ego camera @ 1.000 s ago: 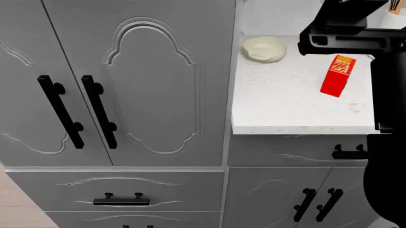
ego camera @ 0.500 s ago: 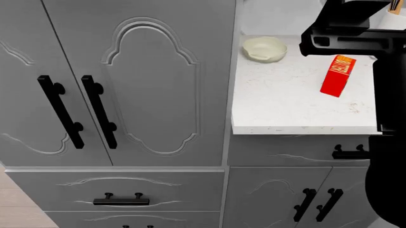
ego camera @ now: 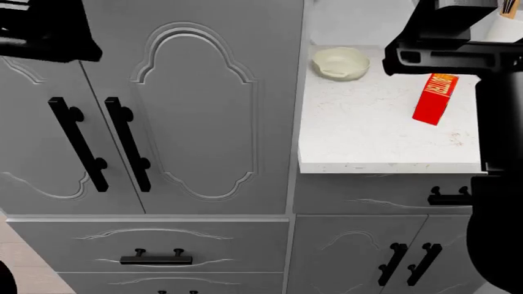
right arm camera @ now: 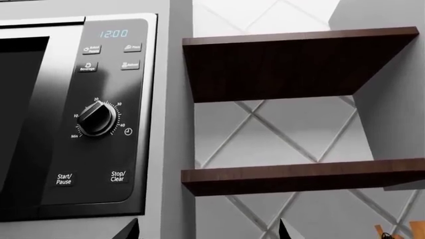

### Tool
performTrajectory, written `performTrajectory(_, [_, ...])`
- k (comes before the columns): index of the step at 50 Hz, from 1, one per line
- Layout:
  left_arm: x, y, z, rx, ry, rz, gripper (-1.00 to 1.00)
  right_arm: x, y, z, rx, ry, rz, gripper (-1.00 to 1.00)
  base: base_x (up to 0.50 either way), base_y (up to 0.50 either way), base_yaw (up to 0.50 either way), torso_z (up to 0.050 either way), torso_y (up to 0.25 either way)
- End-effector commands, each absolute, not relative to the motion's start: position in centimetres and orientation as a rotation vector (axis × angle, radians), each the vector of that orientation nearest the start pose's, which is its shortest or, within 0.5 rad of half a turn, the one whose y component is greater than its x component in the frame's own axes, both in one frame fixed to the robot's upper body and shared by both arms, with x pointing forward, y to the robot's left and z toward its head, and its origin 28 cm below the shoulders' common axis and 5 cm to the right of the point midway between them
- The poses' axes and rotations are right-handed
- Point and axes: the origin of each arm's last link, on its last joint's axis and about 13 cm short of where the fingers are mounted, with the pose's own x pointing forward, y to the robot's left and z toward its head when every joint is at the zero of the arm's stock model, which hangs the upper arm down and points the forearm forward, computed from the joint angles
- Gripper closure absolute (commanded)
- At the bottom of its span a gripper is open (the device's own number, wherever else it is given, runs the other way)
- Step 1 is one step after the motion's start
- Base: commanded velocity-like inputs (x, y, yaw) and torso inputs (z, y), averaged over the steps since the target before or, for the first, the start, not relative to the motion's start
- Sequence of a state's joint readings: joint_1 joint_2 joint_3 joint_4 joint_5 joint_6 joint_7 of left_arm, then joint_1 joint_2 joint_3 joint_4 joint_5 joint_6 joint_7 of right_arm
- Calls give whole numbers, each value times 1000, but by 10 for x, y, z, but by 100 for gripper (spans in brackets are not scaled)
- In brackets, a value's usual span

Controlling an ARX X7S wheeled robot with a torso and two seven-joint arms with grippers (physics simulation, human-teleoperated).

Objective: Open the microwave door

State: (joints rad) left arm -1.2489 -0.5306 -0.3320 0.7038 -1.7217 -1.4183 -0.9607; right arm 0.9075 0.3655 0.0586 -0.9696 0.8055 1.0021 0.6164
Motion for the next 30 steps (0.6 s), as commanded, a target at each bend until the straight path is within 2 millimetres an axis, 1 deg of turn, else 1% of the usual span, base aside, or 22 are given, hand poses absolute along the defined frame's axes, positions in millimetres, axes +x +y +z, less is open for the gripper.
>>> performTrajectory(1, [170, 251, 321, 18, -434, -163, -100, 198, -106, 307, 55, -756, 4, -100, 0, 0, 0, 0, 0])
performTrajectory(8, [184, 250, 309, 23, -406, -154, -100, 197, -106, 306, 54, -754, 3, -100, 0, 0, 0, 0, 0])
performTrajectory(18, [208, 250, 304, 25, -409, -136, -100, 197, -107, 307, 54, -755, 1, -100, 0, 0, 0, 0, 0])
performTrajectory(24, [224, 246, 299, 23, -413, -140, -100, 197, -107, 308, 52, -755, 1, -100, 0, 0, 0, 0, 0])
performTrajectory(30, [233, 241, 294, 23, -401, -158, -100, 197, -108, 309, 49, -758, -1, -100, 0, 0, 0, 0, 0])
